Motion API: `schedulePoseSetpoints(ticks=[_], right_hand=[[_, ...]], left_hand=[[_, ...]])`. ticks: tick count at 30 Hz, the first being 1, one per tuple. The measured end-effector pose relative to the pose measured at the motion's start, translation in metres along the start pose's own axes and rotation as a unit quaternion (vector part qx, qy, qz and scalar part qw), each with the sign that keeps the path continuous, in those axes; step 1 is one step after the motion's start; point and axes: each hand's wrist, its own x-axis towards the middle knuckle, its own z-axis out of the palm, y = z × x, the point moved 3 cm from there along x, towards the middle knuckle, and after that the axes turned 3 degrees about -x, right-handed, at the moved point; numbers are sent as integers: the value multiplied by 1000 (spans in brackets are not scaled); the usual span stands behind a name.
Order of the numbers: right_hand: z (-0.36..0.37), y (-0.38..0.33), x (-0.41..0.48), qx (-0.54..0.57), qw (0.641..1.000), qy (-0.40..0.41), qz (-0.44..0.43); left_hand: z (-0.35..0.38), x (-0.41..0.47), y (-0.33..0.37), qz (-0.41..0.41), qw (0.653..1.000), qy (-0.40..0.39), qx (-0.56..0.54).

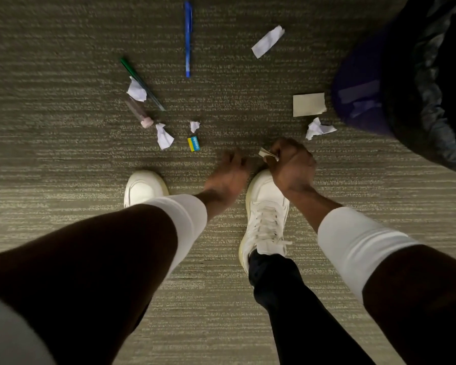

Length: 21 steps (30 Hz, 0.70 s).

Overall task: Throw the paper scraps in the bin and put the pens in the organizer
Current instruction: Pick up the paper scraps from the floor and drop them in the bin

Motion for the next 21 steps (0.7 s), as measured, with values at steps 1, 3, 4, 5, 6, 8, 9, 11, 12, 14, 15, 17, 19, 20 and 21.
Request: schedulePoseSetpoints(ticks=[1,3,4,5,6,8,9,11,12,14,15,17,19,20,21], right_hand=[[-2,1,-2,14,1000,11,-4],[-6,2,-7,41,999,27,-4],[-9,1,-9,54,998,30,-1],[-12,0,-12,64,997,33,2],[-17,-2,-14,73,997,37,5],[-29,-7,-21,91,995,48,12],[-37,-11,-25,100,993,54,17],[-58,-19,-34,115,990,78,32],[-70,-24,-39,125,987,94,39],[-99,-32,-48,155,979,123,46],[-114,-36,-53,171,975,136,46],[-146,-40,-61,207,963,163,51],[-176,-39,-67,235,950,195,63],[-190,-38,-70,248,943,211,73],[-203,-35,-72,266,934,225,84]], left_hand=[[0,-1,-3,18,1000,3,-4],[2,-2,-9,28,998,-12,-54],[0,-3,-13,27,996,-21,-83],[-7,-4,-17,20,992,-26,-120],[-16,-6,-21,7,986,-27,-163],[-36,-13,-27,-34,969,-26,-245],[-46,-17,-30,-53,961,-19,-271],[-72,-21,-34,-83,949,2,-305],[-85,-21,-35,-95,942,16,-323],[-116,-19,-36,-121,921,59,-365],[-133,-18,-36,-135,910,87,-382],[-168,-13,-34,-157,888,145,-407],[-205,-6,-28,-162,869,190,-427],[-222,-2,-24,-158,864,208,-430],[-241,2,-20,-154,861,224,-430]])
